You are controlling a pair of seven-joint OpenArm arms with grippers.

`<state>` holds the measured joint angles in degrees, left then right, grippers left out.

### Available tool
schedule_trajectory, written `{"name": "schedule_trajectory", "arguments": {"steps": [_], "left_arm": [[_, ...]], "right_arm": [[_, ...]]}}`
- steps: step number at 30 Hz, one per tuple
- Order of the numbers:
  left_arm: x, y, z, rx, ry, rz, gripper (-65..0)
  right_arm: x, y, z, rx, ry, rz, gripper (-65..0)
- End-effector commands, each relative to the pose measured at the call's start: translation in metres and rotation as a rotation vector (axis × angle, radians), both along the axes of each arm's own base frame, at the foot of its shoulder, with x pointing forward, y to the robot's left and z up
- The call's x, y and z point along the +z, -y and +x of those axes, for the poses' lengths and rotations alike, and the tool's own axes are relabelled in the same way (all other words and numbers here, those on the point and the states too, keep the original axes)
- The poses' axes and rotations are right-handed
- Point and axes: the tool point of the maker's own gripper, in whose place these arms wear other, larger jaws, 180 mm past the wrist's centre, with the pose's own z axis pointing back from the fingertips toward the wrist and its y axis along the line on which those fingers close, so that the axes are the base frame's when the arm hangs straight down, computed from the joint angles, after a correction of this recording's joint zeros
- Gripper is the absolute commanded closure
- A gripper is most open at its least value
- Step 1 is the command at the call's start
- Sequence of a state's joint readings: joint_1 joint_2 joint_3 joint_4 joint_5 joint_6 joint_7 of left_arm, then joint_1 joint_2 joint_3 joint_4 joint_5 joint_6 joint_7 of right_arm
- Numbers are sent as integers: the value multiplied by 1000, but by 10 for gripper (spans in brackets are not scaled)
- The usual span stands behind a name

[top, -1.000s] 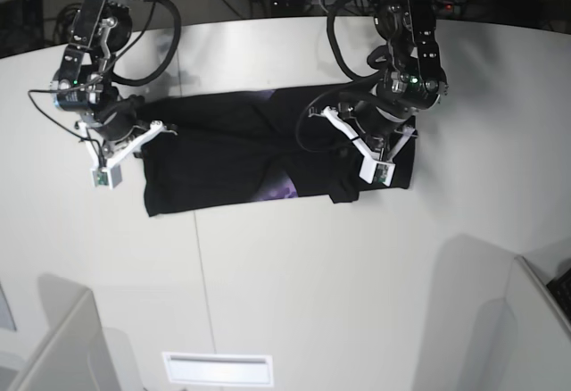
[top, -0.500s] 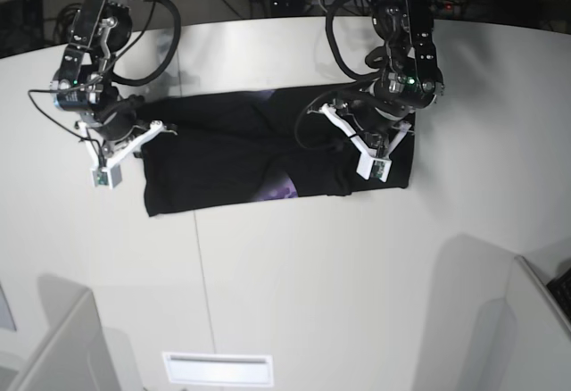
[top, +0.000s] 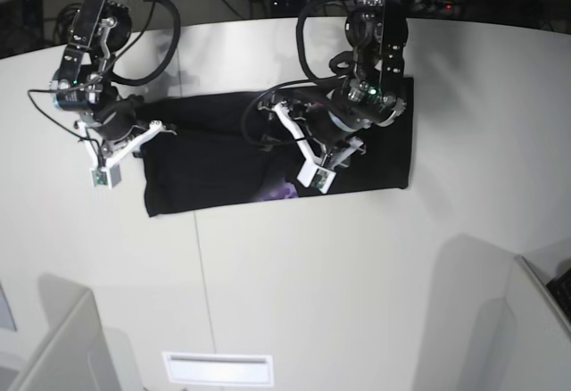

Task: Fold the T-shirt properly
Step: 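Press the folded end flat with the left gripper and release it, then withdraw the left gripper and reposition it at the folded end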

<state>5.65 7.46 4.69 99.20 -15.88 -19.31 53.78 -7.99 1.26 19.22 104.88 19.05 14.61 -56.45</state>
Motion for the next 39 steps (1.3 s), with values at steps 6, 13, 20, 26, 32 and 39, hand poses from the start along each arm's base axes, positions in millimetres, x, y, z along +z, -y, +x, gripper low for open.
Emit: {"name": "schedule_trajectory", "arguments": {"steps": [6, 13, 20, 26, 32, 39], "left_arm": [[24, 24, 16, -40, 58, -81, -436], [81, -65, 34, 210, 184, -244, -374], [75, -230, -3, 488, 190, -75, 0], [68, -351, -69, 739, 130, 125, 0], [49, -399, -112, 840, 29, 192, 0], [28, -387, -118, 659, 74, 386, 0]], "right_arm": [[11, 4, 8, -2, 45, -7, 0], [14, 2, 9, 5, 54, -6, 0], [31, -27, 9, 63, 73, 155, 0], [38, -31, 30, 74, 78, 196, -50], [17, -32, 42, 56, 20, 246, -426], [-1, 14, 59, -41, -39, 251, -410]]}}
